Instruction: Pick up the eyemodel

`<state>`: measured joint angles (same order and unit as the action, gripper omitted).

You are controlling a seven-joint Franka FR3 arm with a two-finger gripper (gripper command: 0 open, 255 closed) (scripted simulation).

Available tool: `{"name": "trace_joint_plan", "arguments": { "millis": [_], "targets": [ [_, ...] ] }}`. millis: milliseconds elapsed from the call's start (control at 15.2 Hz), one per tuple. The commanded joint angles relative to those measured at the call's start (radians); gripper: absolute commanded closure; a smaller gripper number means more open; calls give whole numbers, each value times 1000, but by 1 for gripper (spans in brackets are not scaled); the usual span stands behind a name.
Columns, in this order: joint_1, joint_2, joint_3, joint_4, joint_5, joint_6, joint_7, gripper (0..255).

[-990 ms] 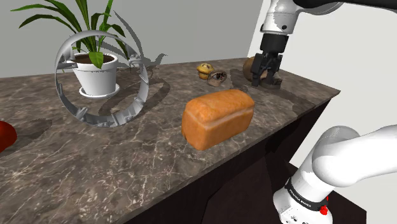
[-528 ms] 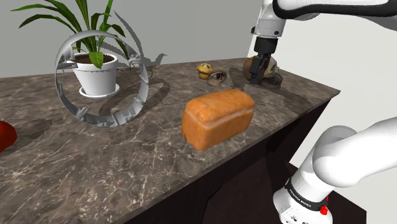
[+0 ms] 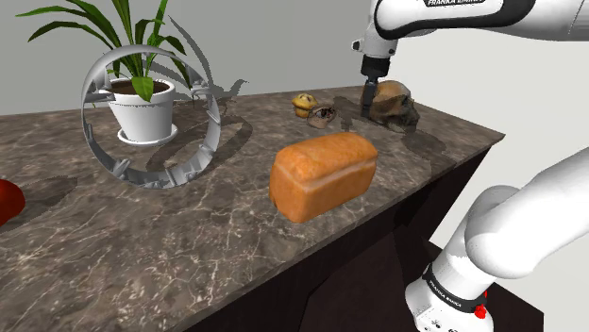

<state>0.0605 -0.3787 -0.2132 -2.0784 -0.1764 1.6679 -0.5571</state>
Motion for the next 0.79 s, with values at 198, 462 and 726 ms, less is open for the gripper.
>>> {"name": "trace_joint_plan", "arguments": {
  "millis": [198, 462, 726],
  "targets": [
    [20, 154, -46, 120, -28, 80, -210, 0],
    [28, 287, -69, 236, -26, 136, -370, 0],
    [27, 423, -77, 370, -10, 179, -525, 0]
  ]
}}
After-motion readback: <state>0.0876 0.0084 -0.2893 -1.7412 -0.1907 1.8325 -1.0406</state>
